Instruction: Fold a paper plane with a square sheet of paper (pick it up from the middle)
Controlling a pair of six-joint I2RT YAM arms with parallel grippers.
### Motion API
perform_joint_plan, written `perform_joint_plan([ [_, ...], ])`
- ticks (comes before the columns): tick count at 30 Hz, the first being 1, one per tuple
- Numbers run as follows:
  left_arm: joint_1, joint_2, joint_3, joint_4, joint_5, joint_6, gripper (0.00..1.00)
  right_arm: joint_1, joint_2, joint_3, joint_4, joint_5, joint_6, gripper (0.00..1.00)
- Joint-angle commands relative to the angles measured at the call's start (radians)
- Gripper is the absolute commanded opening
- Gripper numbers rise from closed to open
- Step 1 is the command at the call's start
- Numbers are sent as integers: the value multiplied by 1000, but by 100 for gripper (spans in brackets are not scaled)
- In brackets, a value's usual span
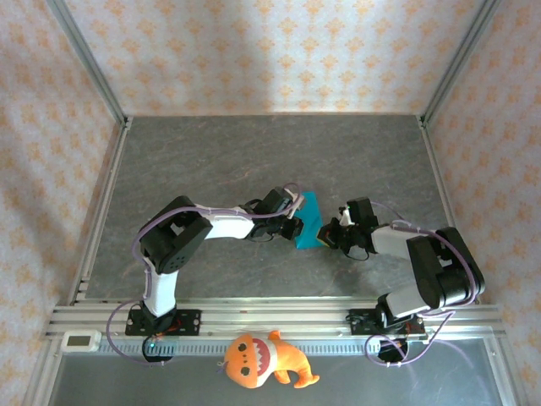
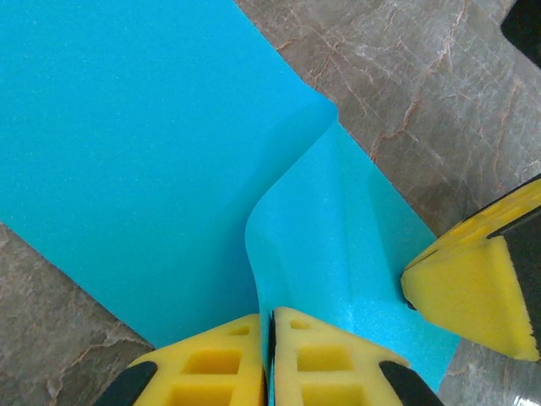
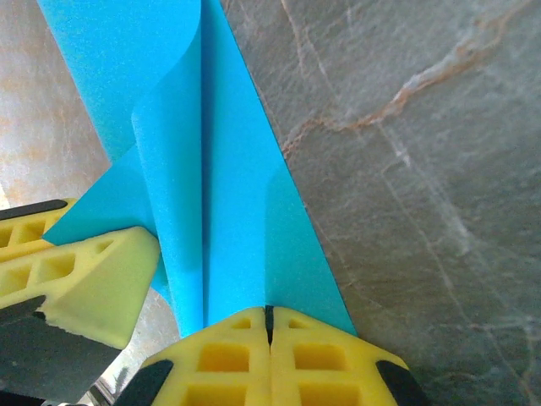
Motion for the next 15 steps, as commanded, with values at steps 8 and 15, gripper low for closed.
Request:
perform_joint_plan([
  [8, 10, 37, 3, -23, -18, 5, 11, 1, 34, -4, -81, 96, -19, 0],
  [15, 10, -3, -15, -12, -24, -9, 10, 1, 28, -2, -87, 102, -18, 0],
])
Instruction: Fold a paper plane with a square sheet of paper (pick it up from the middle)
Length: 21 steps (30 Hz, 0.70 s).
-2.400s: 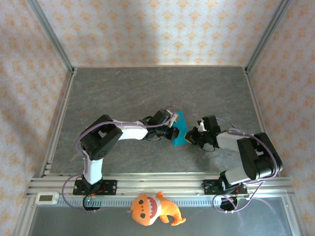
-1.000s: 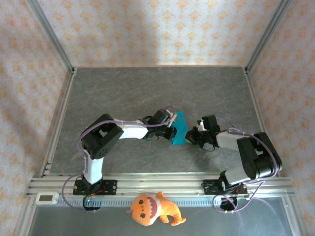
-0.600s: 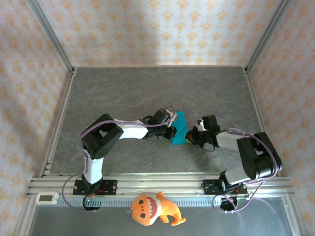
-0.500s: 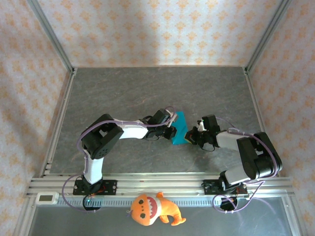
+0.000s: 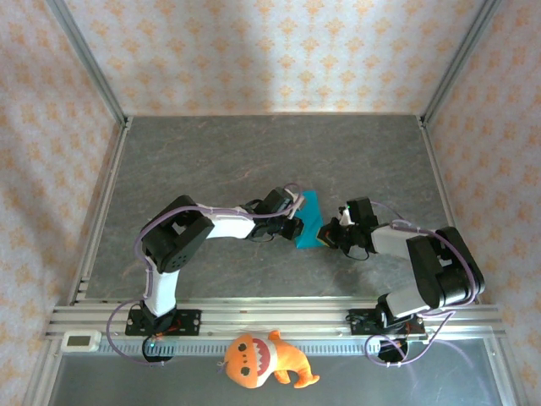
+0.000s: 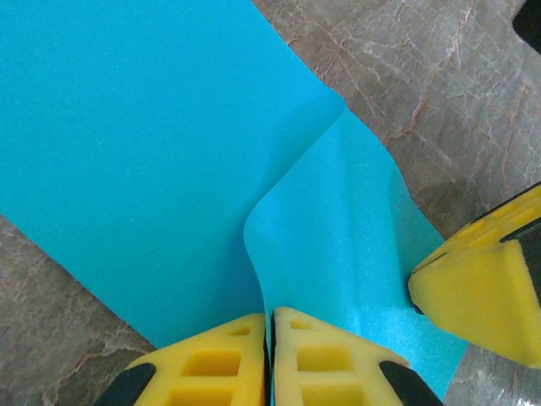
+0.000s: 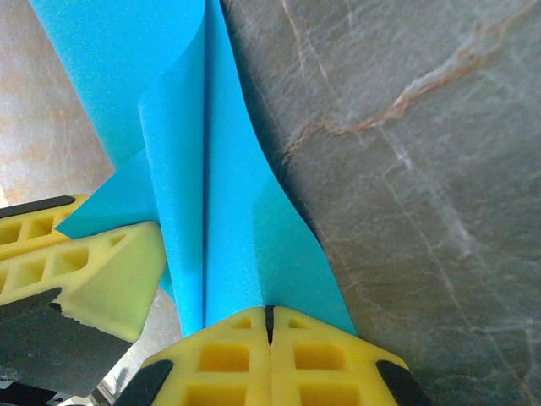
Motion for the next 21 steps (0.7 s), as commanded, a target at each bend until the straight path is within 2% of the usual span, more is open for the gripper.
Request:
perform_joint_plan([
  [1, 10, -22, -23, -9, -23, -10, 11, 1, 28, -7, -83, 101, -19, 0],
  [21, 10, 4, -34, 19, -17, -20, 10, 1, 23, -2, -60, 70, -5, 0],
])
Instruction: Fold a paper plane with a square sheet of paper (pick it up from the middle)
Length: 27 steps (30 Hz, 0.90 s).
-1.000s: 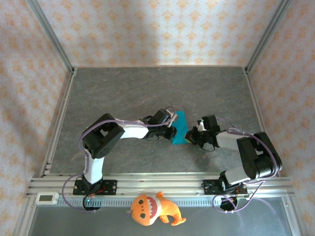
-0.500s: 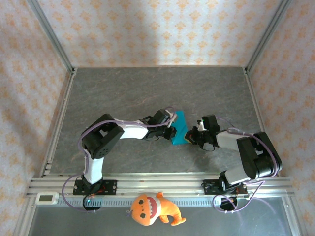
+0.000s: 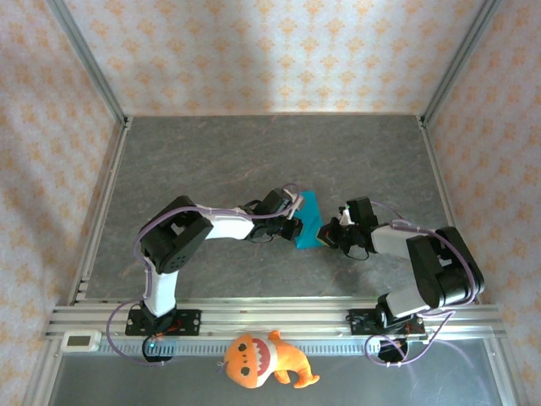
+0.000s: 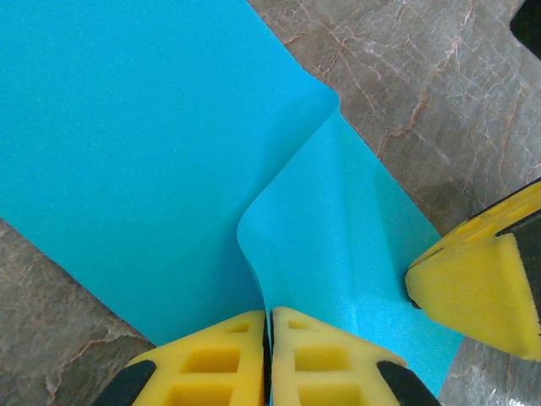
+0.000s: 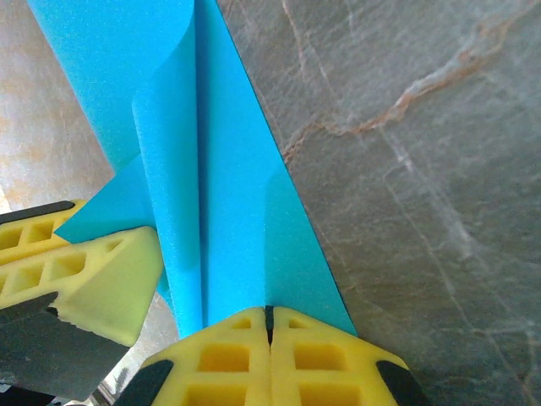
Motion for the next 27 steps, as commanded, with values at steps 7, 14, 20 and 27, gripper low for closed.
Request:
perform_joint_plan([
  [7, 10, 20, -37, 19, -10, 6, 9, 1, -56, 22, 45, -18, 86, 0],
  [14, 9, 30, -33, 20, -4, 10, 9, 18, -32, 57, 94, -37, 135, 0],
  [20, 12, 36, -31, 19, -7, 13, 9, 27, 30, 82, 167, -59, 177, 0],
  [27, 13, 39, -33, 19, -5, 14, 9, 31, 81, 105, 189, -59, 192, 0],
])
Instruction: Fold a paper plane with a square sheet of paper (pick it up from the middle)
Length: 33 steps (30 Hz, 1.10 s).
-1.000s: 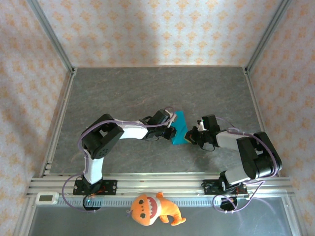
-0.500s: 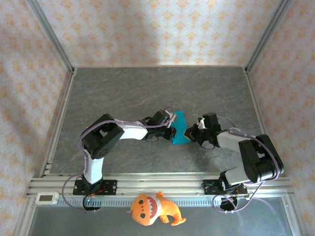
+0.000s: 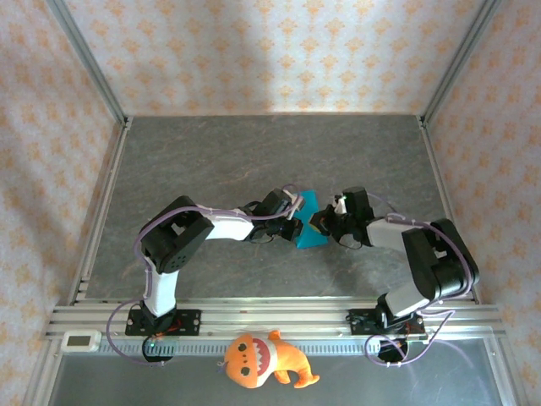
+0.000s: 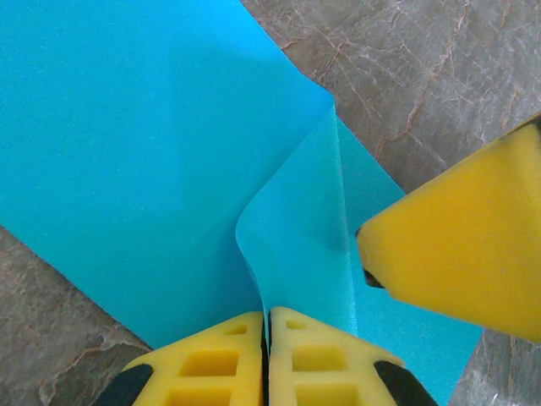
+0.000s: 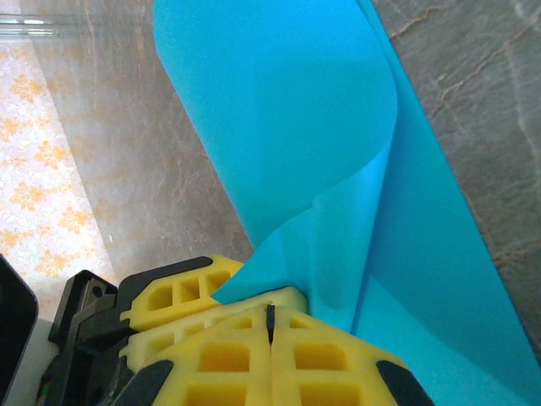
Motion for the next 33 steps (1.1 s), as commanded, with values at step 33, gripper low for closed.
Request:
perform_joint_plan([
  [33, 26, 54, -22, -78, 2, 42, 8, -9, 36, 68, -62, 67, -52, 0],
])
